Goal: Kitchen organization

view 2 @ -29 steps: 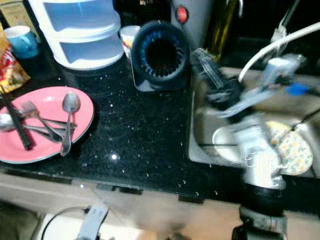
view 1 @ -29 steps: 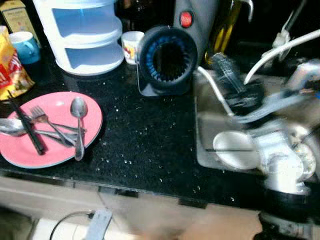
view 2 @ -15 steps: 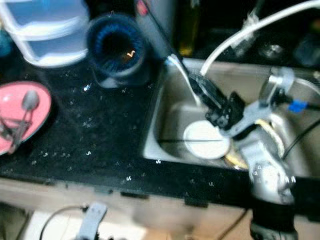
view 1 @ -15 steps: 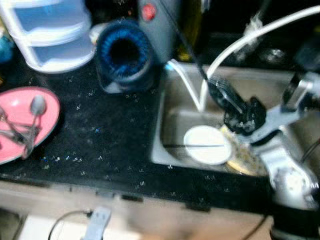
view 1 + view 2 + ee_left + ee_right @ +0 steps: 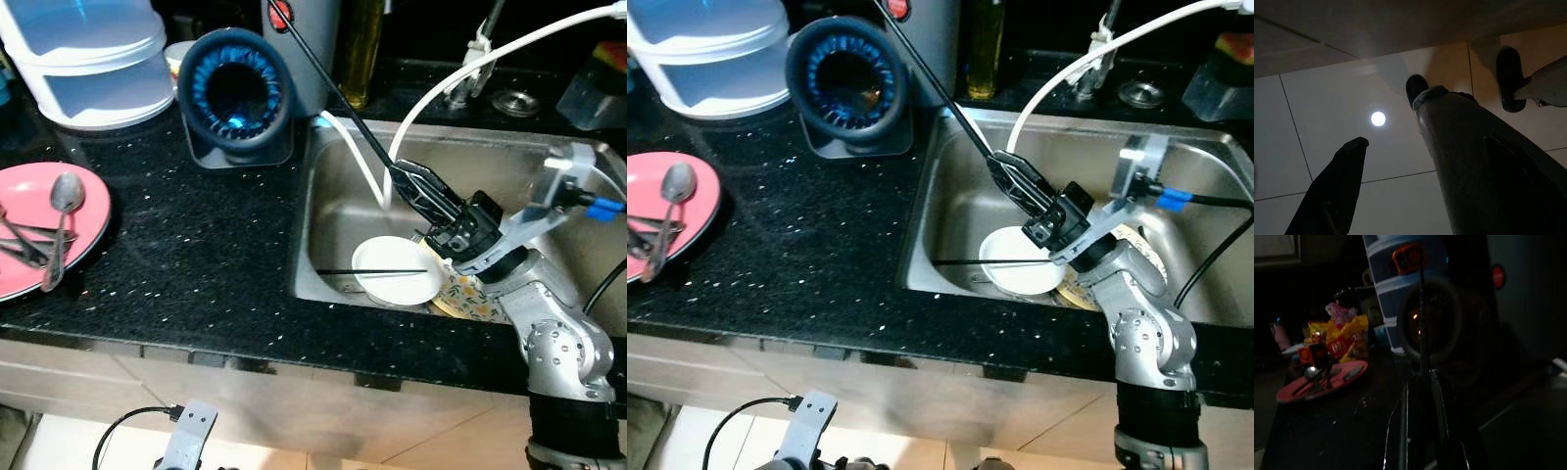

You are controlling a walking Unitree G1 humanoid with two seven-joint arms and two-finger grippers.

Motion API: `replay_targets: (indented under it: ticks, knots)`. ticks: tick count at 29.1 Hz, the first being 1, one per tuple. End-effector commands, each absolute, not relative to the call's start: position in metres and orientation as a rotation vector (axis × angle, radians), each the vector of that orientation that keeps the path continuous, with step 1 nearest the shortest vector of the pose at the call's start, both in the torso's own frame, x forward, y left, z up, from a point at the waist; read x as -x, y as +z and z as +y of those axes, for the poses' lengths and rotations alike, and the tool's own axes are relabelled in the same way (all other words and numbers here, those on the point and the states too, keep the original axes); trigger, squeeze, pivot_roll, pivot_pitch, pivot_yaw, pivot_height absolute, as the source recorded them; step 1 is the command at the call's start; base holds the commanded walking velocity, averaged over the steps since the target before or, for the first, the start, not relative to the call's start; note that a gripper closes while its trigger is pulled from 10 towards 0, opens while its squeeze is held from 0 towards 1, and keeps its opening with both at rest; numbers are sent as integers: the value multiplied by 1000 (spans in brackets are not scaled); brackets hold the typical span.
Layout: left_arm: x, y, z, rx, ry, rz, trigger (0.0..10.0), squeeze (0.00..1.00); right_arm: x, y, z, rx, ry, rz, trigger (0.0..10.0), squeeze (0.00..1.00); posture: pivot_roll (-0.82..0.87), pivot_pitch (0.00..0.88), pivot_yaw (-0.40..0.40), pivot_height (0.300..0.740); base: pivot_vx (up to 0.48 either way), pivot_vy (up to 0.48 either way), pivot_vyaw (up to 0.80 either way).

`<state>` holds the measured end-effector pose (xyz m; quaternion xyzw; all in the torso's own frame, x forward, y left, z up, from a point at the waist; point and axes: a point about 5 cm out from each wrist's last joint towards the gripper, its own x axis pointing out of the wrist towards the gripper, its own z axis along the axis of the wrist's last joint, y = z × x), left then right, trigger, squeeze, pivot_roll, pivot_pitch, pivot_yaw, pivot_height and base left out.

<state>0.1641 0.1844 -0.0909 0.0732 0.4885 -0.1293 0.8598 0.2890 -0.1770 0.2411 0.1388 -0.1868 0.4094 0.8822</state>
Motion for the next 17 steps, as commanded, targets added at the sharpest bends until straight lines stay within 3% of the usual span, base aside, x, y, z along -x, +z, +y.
replay_targets:
  ticks: [1,17]
  knots:
    - [-139,-101,190,-163,-275,1130,10000,0,-289,239,-175,-259,855,-381,10000,0,38,94,-3,740,-292,0,0]
    - [-145,-99,189,-149,-257,1104,10000,0,-300,234,-172,-223,782,-344,10000,0,36,97,-3,740,-18,0,0]
